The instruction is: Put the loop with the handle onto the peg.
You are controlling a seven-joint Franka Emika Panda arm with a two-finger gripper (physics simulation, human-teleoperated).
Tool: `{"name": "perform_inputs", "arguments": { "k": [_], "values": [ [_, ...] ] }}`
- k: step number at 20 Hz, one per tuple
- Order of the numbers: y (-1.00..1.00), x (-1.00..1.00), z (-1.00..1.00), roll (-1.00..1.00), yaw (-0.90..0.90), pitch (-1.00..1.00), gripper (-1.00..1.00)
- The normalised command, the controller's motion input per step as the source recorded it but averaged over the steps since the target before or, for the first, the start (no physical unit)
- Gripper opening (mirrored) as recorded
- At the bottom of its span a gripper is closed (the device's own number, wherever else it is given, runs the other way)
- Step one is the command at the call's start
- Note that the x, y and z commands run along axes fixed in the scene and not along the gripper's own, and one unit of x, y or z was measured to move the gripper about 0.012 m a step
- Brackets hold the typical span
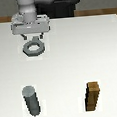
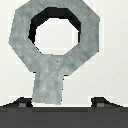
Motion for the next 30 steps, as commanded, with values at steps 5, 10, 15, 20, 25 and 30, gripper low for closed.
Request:
{"name": "perform_inputs", "arguments": {
  "k": [5,10,15,20,25,30],
  "values": [
    [0.00,0.40,0.00,0.00,0.00,0.00,1.00],
    [0.00,0.20,0.00,0.00,0.00,0.00,1.00],
    [0.00,0.00,0.00,0.00,0.00,0.00,-1.00],
    [0.00,0.00,0.20,0.00,0.00,0.00,-1.00],
    [0.00,0.00,0.80,0.00,0.00,0.00,-1.00],
    [0.00,0.00,1.00,0.00,0.00,0.00,-1.00]
  ]
}}
